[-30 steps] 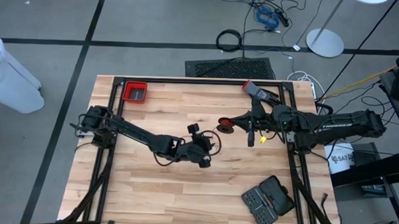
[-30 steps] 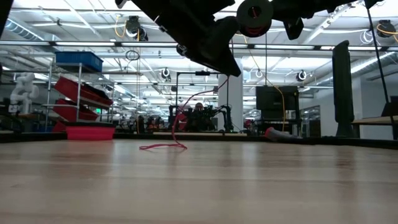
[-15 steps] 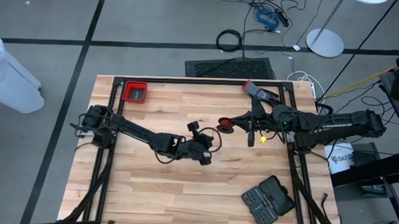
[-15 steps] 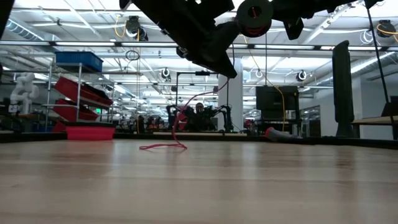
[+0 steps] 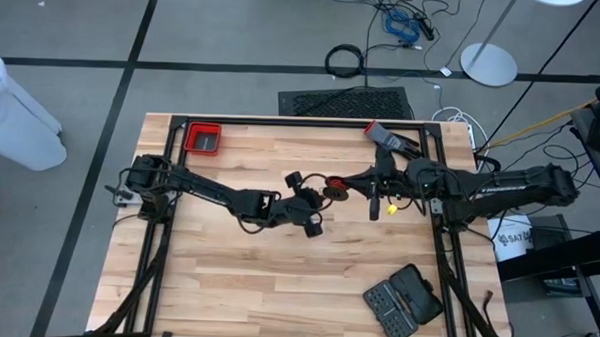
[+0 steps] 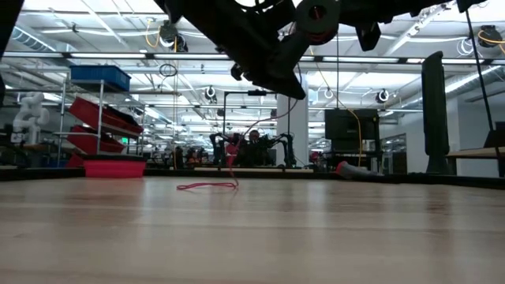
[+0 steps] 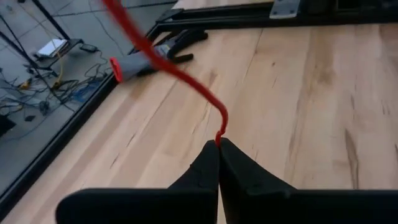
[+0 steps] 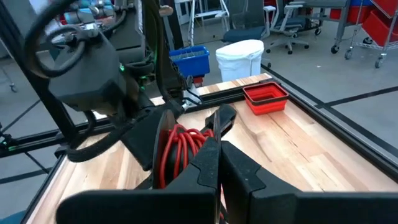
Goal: Coil cords
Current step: Coil the red wire onto the spool
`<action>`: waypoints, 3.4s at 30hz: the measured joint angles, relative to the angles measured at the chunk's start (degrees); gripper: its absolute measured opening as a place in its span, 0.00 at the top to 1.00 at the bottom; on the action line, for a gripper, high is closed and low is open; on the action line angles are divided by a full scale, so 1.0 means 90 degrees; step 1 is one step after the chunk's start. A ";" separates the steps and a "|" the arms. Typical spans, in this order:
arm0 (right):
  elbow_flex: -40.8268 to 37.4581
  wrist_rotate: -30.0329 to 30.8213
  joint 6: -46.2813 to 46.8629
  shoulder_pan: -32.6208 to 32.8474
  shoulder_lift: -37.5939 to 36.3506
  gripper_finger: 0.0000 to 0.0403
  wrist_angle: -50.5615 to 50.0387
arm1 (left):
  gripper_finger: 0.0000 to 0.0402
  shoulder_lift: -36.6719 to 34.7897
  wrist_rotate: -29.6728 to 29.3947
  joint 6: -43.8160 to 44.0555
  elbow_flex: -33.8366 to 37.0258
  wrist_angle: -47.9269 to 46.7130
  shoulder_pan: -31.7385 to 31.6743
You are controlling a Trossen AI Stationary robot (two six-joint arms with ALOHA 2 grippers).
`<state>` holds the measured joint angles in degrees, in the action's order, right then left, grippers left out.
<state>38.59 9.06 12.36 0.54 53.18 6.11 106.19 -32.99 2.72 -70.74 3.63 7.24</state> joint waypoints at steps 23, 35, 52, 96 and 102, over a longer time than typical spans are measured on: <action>-0.0002 0.1470 0.0340 0.0002 0.1375 1.00 0.1164 | 1.00 -0.0002 0.0060 0.0000 0.0000 0.0729 -0.0097; -0.0002 0.2180 0.0191 0.0000 0.1797 1.00 0.1164 | 1.00 -0.0005 0.0831 0.0158 0.0000 0.1259 -0.0087; -0.0002 0.2539 0.0098 0.0006 0.1805 1.00 0.0628 | 1.00 -0.0110 0.0136 -0.0187 0.0000 0.1040 0.0131; 0.0005 0.0270 -0.0468 0.0005 0.1379 1.00 0.0253 | 1.00 -0.0964 -0.0709 -0.0686 0.0002 -0.1522 0.0377; 0.0005 0.0261 -0.0459 0.0007 0.1351 1.00 0.0258 | 0.98 -0.0964 -0.0494 -0.0873 0.0002 -0.1580 0.0454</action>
<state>38.63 11.42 8.23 0.60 65.34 8.43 97.51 -37.44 -5.14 -70.72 -10.59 11.33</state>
